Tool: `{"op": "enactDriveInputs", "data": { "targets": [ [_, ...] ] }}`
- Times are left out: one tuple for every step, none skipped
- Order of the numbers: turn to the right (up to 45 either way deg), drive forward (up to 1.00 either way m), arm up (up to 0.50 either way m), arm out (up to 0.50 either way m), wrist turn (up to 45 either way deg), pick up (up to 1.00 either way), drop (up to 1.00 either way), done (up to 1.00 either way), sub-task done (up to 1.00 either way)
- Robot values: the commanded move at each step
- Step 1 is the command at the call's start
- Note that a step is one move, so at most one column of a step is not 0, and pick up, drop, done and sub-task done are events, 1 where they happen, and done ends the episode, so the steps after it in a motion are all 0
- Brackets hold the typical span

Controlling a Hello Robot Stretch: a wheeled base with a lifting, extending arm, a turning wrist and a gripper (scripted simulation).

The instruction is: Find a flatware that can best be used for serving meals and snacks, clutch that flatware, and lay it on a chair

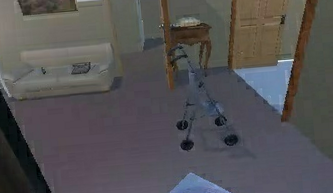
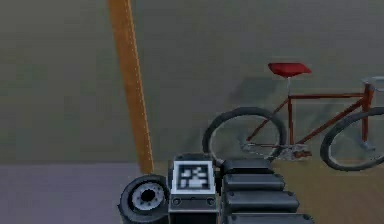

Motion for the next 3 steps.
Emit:
{"op": "enactDriveInputs", "data": {
  "targets": [
    [0.0,0.55,0.0,0.0,0.0,0.0,0.0,0.0,0.0],
    [-27.0,0.0,0.0,0.0,0.0,0.0,0.0,0.0,0.0],
    [0.0,1.0,0.0,0.0,0.0,0.0,0.0,0.0,0.0]
  ]
}}
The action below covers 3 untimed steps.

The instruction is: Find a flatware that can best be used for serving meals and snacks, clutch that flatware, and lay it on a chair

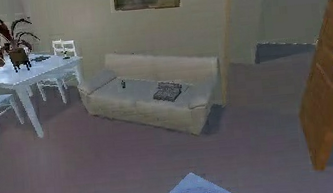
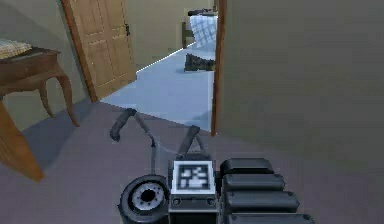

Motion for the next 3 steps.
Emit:
{"op": "enactDriveInputs", "data": {
  "targets": [
    [-9.0,0.0,0.0,0.0,0.0,0.0,0.0,0.0,0.0],
    [0.0,0.2,0.0,0.0,0.0,0.0,0.0,0.0,0.0],
    [-45.0,0.0,0.0,0.0,0.0,0.0,0.0,0.0,0.0]
  ]
}}
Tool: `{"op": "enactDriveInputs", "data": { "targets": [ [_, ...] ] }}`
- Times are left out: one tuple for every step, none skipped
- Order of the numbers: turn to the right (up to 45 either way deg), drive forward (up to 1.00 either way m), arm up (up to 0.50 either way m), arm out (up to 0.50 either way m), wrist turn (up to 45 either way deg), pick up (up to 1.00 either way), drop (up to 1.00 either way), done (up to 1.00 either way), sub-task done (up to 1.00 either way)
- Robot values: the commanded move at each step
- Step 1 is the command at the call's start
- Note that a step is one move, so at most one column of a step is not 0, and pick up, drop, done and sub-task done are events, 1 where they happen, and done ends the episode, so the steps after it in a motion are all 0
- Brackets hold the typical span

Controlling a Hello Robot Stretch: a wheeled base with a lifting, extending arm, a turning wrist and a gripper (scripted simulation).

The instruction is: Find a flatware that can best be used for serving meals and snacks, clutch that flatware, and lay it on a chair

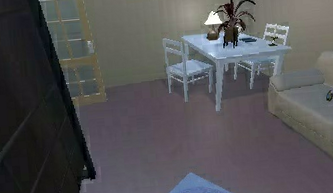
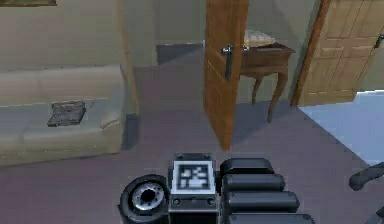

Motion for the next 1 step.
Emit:
{"op": "enactDriveInputs", "data": {
  "targets": [
    [-6.0,0.0,0.0,0.0,0.0,0.0,0.0,0.0,0.0]
  ]
}}
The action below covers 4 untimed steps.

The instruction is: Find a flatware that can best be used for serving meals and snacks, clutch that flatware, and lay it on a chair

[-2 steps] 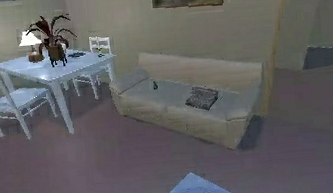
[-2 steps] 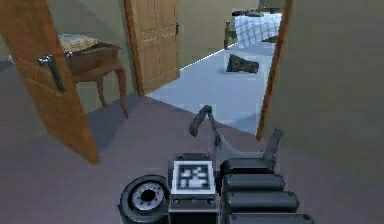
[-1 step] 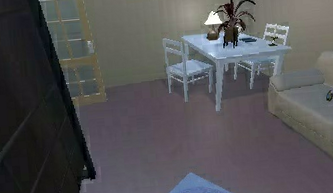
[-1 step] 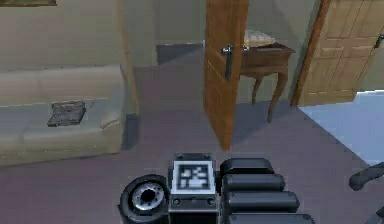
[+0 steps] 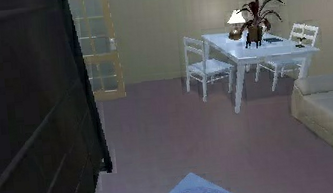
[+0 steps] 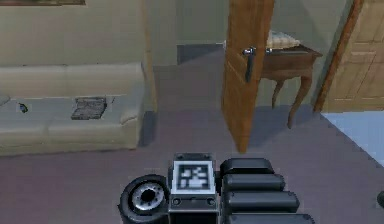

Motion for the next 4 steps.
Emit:
{"op": "enactDriveInputs", "data": {
  "targets": [
    [0.0,1.0,0.0,0.0,0.0,0.0,0.0,0.0,0.0],
    [0.0,1.0,0.0,0.0,0.0,0.0,0.0,0.0,0.0],
    [-3.0,0.0,0.0,0.0,0.0,0.0,0.0,0.0,0.0],
    [-3.0,0.0,0.0,0.0,0.0,0.0,0.0,0.0,0.0]
  ]
}}
